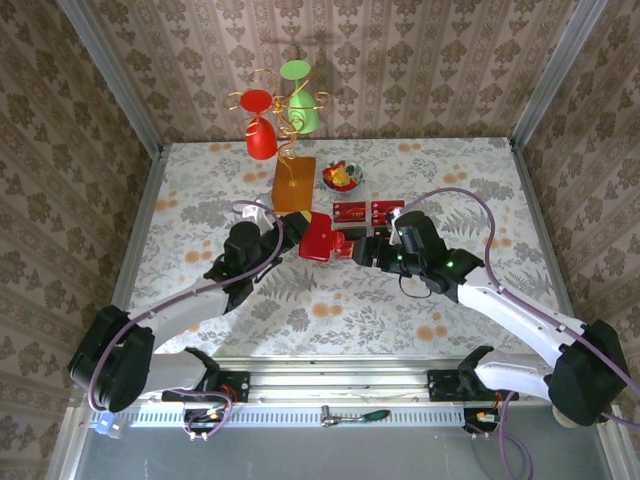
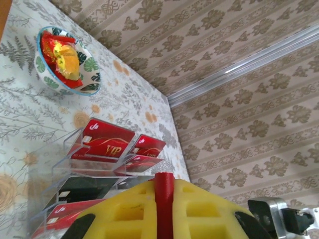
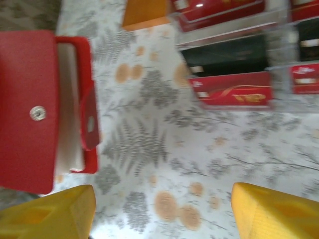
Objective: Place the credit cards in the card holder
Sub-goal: Open the button on the card holder.
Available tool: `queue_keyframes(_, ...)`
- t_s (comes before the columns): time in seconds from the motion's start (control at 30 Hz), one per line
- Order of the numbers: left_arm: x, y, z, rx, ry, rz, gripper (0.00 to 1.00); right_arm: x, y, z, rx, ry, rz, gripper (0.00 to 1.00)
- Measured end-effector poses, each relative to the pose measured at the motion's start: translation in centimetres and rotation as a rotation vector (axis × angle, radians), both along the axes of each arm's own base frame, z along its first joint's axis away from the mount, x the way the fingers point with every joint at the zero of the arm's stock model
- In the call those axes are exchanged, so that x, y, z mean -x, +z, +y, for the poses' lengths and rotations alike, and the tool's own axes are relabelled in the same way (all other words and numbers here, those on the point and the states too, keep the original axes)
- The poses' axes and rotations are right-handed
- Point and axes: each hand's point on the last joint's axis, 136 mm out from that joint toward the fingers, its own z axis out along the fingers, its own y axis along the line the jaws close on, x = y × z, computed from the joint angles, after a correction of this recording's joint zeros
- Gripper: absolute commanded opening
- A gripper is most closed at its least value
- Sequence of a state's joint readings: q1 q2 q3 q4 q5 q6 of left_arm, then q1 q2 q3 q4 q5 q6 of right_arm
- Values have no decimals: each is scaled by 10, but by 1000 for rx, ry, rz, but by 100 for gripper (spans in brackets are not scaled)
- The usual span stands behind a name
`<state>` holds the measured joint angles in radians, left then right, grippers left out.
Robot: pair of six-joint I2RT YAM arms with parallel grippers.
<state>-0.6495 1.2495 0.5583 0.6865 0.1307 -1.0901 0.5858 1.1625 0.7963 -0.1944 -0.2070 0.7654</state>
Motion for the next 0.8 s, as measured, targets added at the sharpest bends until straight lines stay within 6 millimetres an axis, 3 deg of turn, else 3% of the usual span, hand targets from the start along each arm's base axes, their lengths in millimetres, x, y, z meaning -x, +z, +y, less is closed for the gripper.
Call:
queue_keyframes(0.17,-3,6,-2,59,2,5,0,-10,16,27,-159,47,-7,74)
queue_keyframes(0.3,-4,16,-2,112,4,0,0,-21,19,39,-220,55,-2,66)
queue_keyframes(0.47,-4,27,-2,169,4,-9,0,-34,24,41,-274,36,-13,53)
queue_keyframes(0.8,-4,35,-2,216,3,-10,0,-49,45,40,-378,26,-67,47)
